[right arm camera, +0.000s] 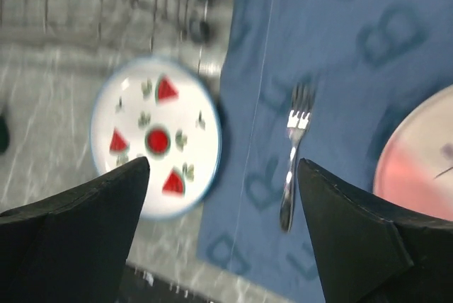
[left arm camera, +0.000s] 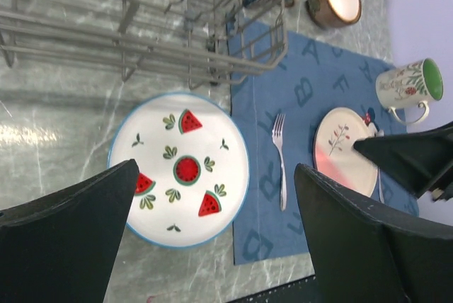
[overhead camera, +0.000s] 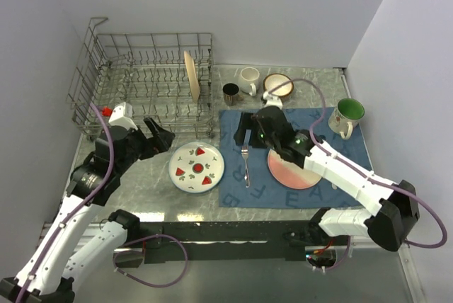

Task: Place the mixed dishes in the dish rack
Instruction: Grab a plate with the right arm

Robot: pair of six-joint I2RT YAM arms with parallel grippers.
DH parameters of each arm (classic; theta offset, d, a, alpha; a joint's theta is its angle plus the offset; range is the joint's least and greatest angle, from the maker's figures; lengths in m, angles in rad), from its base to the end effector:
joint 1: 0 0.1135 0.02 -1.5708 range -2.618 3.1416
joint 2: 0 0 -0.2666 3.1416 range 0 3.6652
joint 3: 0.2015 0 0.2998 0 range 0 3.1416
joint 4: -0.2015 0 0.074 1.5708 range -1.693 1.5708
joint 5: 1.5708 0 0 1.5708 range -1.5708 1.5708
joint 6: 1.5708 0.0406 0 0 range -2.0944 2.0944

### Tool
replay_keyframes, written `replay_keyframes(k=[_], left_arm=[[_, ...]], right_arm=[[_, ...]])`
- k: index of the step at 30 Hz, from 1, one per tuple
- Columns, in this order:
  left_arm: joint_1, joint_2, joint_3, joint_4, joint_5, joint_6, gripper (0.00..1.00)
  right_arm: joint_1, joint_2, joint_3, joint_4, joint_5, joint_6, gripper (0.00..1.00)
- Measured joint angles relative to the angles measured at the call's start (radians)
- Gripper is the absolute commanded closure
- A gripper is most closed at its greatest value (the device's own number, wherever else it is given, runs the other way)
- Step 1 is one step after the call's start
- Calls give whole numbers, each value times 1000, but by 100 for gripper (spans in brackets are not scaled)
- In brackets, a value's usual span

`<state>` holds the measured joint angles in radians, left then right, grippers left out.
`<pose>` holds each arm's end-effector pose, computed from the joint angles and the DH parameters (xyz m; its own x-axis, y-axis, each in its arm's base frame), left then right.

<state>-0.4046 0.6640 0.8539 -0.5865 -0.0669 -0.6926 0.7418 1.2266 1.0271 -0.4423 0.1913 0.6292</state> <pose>0.1783 -0.0734 0.3479 -0.4879 -0.4841 -0.7263 0.0319 0.8216 -0.5691 0.2419 0.2112 0.2969 -0.6811 0.1595 -0.7146 -0.1857 0.9064 0.3794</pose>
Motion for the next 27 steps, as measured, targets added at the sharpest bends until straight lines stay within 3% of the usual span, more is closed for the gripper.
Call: replay_keyframes(k=[6,13,19,27], left_arm=[[0,-19,-58,2,39,-35,1],[0,-47,-141,1,48,-92,1],[0,-47,-222,23,52,-137,1],[0,0,-317,77,82,-170,1]], right_arm=[[-1,12,-179,87,-209,86,26],[0,183,-238,235,-405,176,41],[0,303,-208,277,-449,212,55],[0,378,-187,295,-448,230,60]])
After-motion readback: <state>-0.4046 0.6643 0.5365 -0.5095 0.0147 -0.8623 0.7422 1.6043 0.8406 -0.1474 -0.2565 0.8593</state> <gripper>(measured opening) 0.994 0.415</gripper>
